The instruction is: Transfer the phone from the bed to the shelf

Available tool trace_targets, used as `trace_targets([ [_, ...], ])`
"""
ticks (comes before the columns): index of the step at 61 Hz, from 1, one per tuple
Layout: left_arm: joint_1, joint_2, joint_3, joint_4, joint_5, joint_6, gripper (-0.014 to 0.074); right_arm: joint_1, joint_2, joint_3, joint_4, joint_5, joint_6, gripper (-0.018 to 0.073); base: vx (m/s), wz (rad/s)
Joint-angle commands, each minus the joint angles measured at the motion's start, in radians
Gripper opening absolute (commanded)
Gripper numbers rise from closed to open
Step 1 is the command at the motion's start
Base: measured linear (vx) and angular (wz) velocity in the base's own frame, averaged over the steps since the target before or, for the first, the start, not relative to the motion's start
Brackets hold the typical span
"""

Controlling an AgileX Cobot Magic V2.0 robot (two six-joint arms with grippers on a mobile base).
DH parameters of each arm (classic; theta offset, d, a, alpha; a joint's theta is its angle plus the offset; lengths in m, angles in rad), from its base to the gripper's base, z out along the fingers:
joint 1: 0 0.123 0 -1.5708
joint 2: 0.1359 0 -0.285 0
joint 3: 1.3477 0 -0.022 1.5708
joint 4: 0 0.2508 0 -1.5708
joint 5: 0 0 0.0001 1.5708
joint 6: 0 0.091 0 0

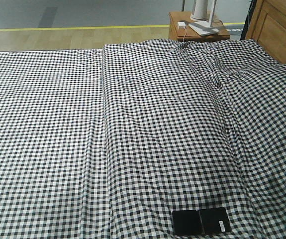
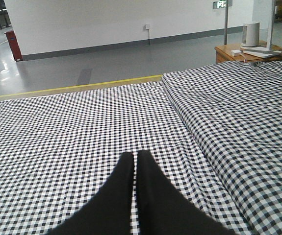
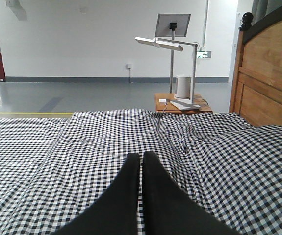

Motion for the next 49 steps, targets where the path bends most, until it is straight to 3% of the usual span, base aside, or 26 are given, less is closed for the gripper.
trace_targets([
  [1, -0.006, -0.011, -0.022, -0.009, -0.072, -0.006, 0.0001, -0.007, -0.011, 0.005, -0.009, -0.075, -0.008, -0.0006, 0.0, 0.0],
  [49, -0.006, -0.011, -0.022, -0.009, -0.072, -0.006, 0.0001, -0.007, -0.011, 0.005, -0.009, -0.075, -0.008, -0.0006, 0.0, 0.0],
])
